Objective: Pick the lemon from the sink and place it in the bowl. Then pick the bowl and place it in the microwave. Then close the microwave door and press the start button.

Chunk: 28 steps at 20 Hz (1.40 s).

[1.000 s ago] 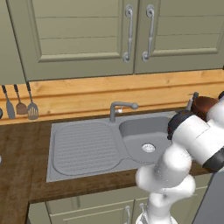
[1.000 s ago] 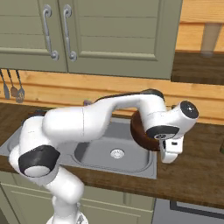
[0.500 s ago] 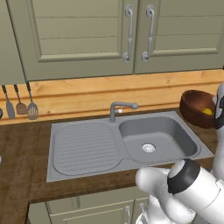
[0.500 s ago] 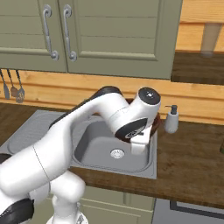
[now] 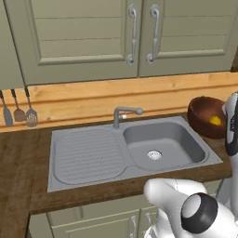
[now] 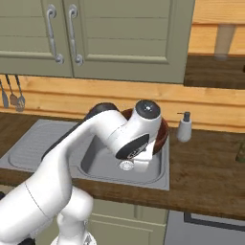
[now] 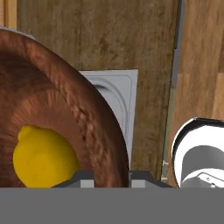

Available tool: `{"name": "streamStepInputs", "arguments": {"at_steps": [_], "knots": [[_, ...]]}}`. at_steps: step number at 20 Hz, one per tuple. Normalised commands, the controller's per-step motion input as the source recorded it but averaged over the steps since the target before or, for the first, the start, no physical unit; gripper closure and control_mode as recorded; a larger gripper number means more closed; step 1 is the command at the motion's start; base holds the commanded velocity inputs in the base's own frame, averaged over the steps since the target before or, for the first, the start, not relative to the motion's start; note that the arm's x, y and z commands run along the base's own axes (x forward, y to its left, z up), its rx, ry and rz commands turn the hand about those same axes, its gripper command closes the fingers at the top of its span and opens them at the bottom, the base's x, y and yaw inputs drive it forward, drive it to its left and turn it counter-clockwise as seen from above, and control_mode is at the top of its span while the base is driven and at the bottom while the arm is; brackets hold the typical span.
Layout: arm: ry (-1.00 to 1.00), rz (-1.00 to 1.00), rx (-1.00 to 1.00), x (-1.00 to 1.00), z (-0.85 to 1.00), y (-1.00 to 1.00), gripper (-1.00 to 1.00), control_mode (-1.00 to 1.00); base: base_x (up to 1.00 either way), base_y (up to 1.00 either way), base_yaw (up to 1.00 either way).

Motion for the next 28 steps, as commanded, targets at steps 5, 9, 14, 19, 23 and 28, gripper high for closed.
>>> {"name": "streamStepInputs", "arguments": {"at_steps": [5,9,14,19,23,28], "knots": [[0.0,0.0,0.0,0.0,0.0,0.0,1.0,1.0,-0.58,0.0,-0.7],[0.0,0.0,0.0,0.0,0.0,0.0,1.0,1.0,-0.48,-0.23,-0.67],[0.0,0.0,0.0,0.0,0.0,0.0,1.0,1.0,-0.1,0.0,-0.9],[0.0,0.0,0.0,0.0,0.0,0.0,1.0,1.0,0.0,-0.04,-0.94],[0.0,0.0,0.0,0.0,0.0,0.0,1.0,1.0,0.1,-0.19,-0.9],[0.0,0.0,0.0,0.0,0.0,0.0,1.0,1.0,0.3,-0.49,-0.86]]}}
